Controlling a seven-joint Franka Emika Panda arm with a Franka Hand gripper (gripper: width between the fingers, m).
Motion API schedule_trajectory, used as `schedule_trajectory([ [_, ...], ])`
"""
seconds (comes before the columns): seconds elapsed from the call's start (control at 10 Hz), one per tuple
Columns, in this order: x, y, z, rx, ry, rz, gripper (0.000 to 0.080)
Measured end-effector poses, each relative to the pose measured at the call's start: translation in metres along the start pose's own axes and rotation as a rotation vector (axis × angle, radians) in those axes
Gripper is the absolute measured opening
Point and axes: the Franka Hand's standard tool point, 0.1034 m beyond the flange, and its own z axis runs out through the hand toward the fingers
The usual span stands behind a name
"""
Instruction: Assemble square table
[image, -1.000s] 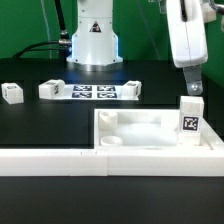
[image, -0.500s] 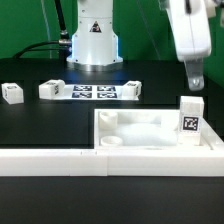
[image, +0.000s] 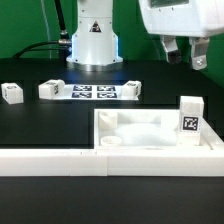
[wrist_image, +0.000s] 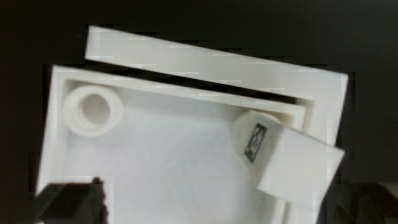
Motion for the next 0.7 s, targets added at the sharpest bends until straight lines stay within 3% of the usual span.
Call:
schedule_trajectory([
  [0.3,0.0,0.0,0.001,-0.001,0.0,-0.167,0.0649],
  [0.4,0.0,0.002,0.001,0.016,0.007,-0.278,0.0649],
  [0.5,-0.005,0.024,0.005,0.028,0.017,-0.374,0.0649],
  [0.7,-0.013,0.077,0.017,-0.024,0.008,-0.559,0.0649],
])
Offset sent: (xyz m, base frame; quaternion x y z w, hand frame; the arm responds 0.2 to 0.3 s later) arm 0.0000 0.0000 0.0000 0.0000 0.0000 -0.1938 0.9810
